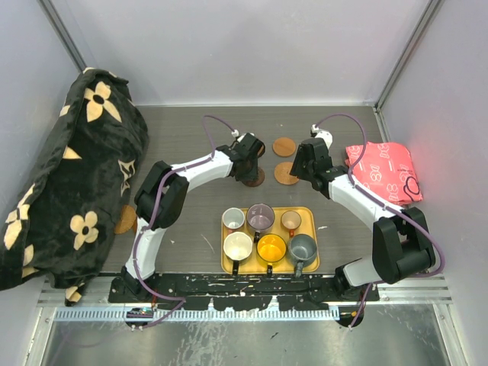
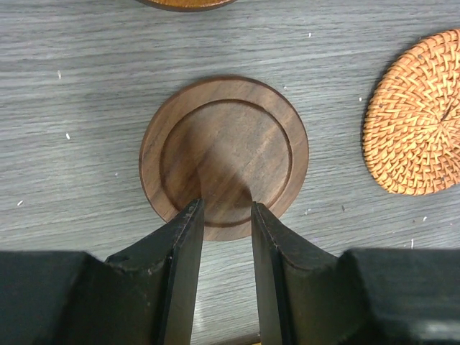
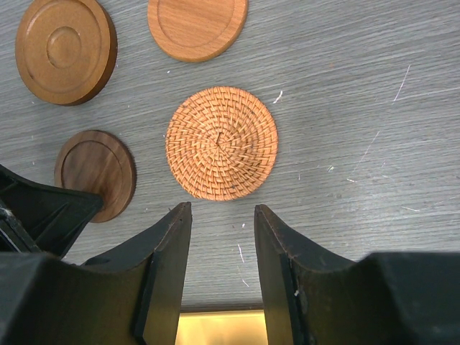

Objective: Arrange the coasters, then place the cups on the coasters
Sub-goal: Move the coaster to the center of the board.

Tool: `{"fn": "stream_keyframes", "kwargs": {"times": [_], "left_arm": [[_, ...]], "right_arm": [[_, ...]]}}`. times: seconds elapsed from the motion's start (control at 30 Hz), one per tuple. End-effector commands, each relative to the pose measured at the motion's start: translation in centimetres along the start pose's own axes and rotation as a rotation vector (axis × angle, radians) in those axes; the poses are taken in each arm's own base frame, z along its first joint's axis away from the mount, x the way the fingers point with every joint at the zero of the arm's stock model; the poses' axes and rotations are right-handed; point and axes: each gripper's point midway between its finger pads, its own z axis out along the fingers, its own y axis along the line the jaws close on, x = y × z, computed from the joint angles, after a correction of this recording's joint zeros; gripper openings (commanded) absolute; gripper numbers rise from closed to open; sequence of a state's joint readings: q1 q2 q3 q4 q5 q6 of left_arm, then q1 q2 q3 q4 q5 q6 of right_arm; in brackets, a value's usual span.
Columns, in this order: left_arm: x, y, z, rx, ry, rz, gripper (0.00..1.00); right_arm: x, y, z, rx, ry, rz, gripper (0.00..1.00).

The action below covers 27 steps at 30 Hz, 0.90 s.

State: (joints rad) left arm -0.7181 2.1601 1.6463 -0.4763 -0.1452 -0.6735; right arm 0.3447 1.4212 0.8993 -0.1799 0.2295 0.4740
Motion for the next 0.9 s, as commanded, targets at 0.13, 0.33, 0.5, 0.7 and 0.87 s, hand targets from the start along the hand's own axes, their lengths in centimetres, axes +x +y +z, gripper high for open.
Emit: {"fn": "stream_keyframes", "kwargs": {"times": [0.13, 0.33, 0.5, 0.7, 0.87], "left_arm": [[1.2, 2.9, -0.2, -0.117, 0.047, 0.017, 0.35], [0.8, 2.8, 0.3, -0.116, 0.042, 0.018, 0.36], [0.4, 2.7, 0.7, -0.115, 0.038, 0.015, 0.36], [-0.2, 2.3, 0.4, -0.094, 0.021, 0.018, 0.37], [-1.2, 1.6, -0.5, -0.067, -0.01, 0.019, 0.37]], "right_arm": [[-1.7, 0.8, -0.2, -0.029, -0.054, 0.025, 0.46], [-1.7, 0.8, -0.2, -0.03, -0.055, 0.025, 0.46], [-1.6, 0.8, -0.1, -0.028, -0.051, 0.024, 0.46], [-1.5, 0.8, 0.0, -0.027, -0.05, 0.025, 0.46], [-1.5, 0.8, 0.0, -0.027, -0.051, 0.025, 0.46]]}}
